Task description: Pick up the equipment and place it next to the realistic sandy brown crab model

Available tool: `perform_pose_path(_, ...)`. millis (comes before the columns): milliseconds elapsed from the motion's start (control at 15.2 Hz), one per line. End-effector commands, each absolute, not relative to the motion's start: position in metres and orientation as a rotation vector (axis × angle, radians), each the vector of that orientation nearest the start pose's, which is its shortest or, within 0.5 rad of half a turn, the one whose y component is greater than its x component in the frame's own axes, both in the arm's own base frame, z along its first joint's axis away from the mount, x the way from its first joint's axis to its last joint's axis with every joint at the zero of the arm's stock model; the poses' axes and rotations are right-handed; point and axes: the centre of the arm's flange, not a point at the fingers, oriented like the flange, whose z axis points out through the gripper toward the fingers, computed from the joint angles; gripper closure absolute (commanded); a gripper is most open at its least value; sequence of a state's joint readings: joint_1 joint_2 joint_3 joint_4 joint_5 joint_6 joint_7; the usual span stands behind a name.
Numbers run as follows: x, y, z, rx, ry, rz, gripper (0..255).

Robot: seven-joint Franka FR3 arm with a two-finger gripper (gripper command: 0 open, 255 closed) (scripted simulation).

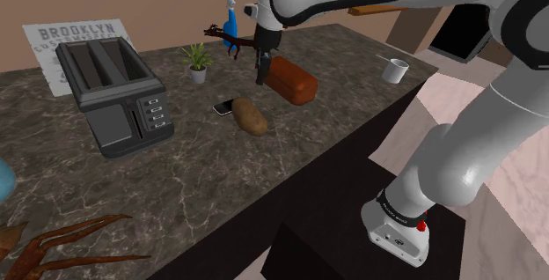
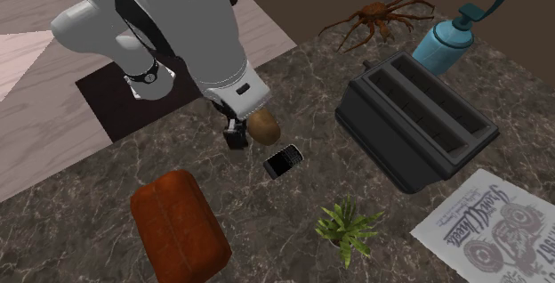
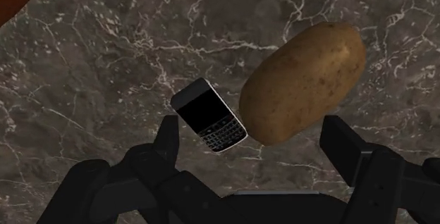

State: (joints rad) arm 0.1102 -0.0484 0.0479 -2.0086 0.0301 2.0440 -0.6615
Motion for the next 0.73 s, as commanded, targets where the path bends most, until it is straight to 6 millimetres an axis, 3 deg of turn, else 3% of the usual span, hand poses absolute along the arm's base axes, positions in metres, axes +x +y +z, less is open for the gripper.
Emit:
perform_pose_path(0, 0.562, 0.099, 0.467, -2.847, -1.321, -0.115, 0)
perform_pose_path(660, 0.64, 0.169, 0.376, -2.637, -1.734, -0.008, 0)
